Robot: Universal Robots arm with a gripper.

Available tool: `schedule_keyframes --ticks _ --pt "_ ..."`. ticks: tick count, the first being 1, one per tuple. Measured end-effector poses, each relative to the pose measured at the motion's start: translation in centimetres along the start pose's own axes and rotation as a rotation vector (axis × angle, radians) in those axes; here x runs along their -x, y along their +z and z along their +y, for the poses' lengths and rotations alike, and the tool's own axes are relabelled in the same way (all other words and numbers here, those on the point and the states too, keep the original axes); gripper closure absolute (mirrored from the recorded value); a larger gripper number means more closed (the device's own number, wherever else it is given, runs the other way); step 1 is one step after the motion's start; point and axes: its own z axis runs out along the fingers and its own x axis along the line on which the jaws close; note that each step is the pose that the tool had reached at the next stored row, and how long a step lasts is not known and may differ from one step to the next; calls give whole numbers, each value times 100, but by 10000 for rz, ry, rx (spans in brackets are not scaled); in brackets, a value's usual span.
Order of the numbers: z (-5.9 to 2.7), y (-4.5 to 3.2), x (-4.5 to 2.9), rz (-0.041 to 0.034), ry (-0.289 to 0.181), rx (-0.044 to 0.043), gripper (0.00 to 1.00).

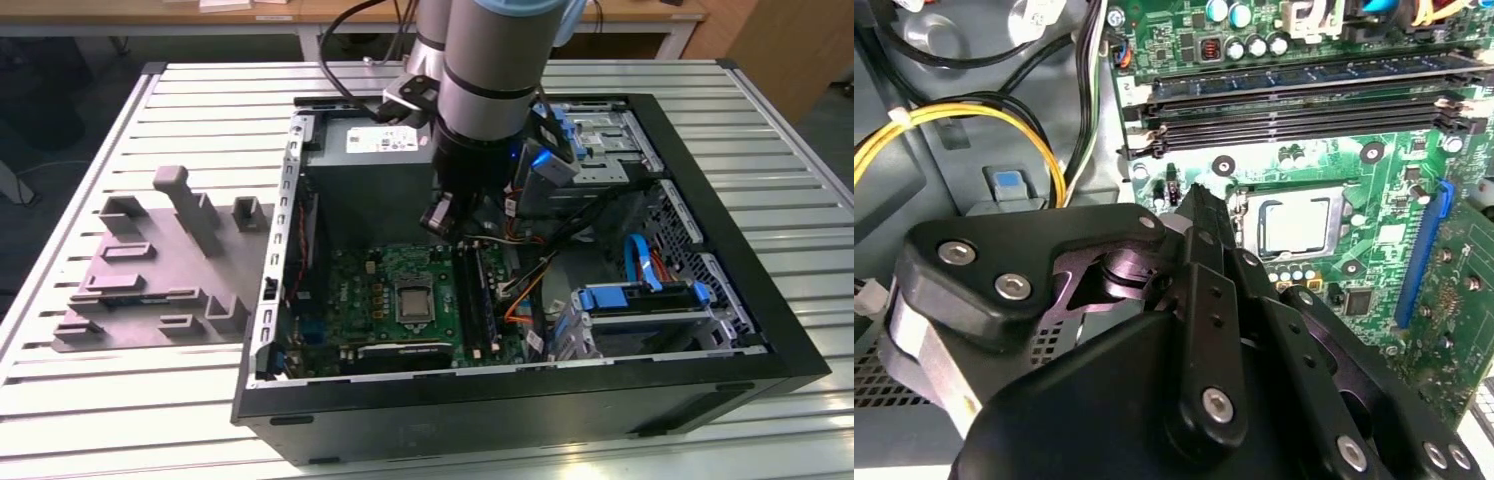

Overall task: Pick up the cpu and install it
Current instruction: 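Install the first cpu locking lever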

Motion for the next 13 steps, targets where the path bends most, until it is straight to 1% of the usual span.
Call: schedule_keyframes --ticks 4,7,9,13 --pt "29 11 40 1 -1 0 89" --pt "43 19 41 3 -26 -1 89" --pt "55 24 33 13 -160 -2 89" --pt "64 32 26 47 -582 -7 89"
